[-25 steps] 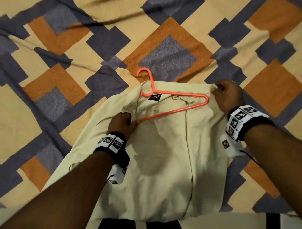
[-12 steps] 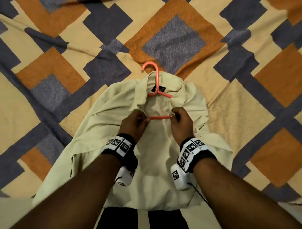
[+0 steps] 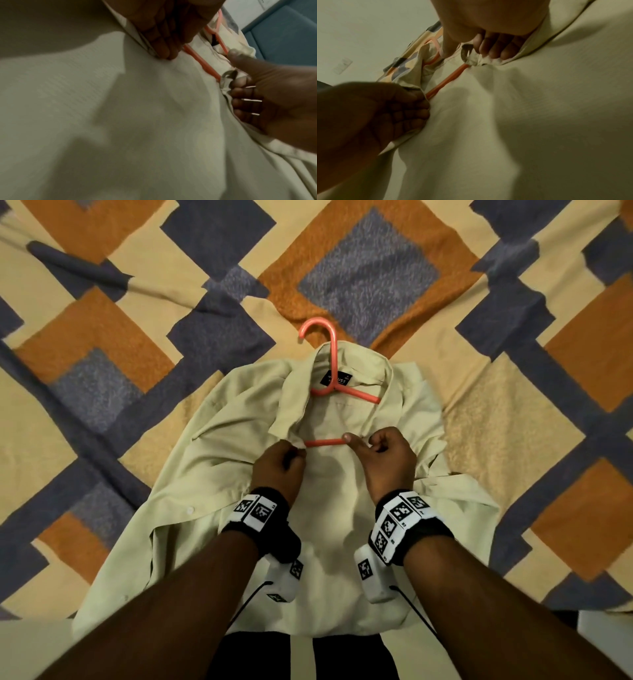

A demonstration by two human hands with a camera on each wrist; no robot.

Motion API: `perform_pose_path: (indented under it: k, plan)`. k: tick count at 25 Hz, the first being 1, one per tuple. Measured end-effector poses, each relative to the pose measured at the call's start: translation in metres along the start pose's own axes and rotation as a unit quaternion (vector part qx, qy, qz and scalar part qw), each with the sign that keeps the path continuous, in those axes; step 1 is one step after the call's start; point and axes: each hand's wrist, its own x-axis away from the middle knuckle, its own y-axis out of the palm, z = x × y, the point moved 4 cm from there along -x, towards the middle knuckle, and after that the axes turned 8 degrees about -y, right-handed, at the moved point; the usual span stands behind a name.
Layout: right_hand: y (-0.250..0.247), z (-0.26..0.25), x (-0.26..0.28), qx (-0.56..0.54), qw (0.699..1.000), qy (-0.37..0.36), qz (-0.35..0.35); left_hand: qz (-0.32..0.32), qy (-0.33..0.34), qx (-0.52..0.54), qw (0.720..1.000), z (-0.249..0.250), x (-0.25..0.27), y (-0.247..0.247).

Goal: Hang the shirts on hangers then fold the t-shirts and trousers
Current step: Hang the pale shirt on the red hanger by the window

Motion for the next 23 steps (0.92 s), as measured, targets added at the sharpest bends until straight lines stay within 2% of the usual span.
perform_pose_path:
  k: [2, 4, 7, 10, 13, 16, 18, 20, 23]
  plan:
    - [0.005, -0.002, -0.001, 0.062, 0.998, -0.023, 0.0, 0.014, -0.033, 0.083, 0.996, 0.004, -0.001, -0.002]
    - [0.005, -0.003, -0.002, 0.088, 0.996, -0.032, 0.013, 0.02, -0.032, 0.099, 0.994, 0.009, -0.004, -0.003]
    - [0.001, 0.0, -0.001, 0.017, 0.999, -0.019, 0.02, -0.006, 0.003, 0.07, 0.998, 0.014, -0.006, -0.001]
    - [0.006, -0.002, 0.005, -0.117, 0.992, 0.009, -0.052, -0.038, 0.044, 0.0, 0.998, 0.011, -0.007, 0.001]
    - [0.014, -0.008, 0.011, -0.114, 0.983, -0.023, -0.141, -0.04, 0.068, 0.005, 0.997, 0.017, -0.007, 0.004]
    - [0.024, -0.008, 0.017, -0.08, 0.98, -0.071, -0.17, -0.04, 0.093, -0.065, 0.993, 0.034, -0.012, 0.008]
    - [0.03, -0.007, 0.019, -0.061, 0.983, -0.087, -0.152, -0.043, 0.075, -0.09, 0.992, 0.04, -0.018, 0.01]
    - [0.037, -0.006, 0.017, -0.063, 0.987, -0.07, -0.13, -0.059, 0.051, -0.104, 0.991, 0.04, -0.023, 0.014]
    - [0.044, -0.002, 0.012, -0.06, 0.991, -0.043, -0.116, -0.086, -0.024, -0.038, 0.995, 0.033, -0.027, 0.015]
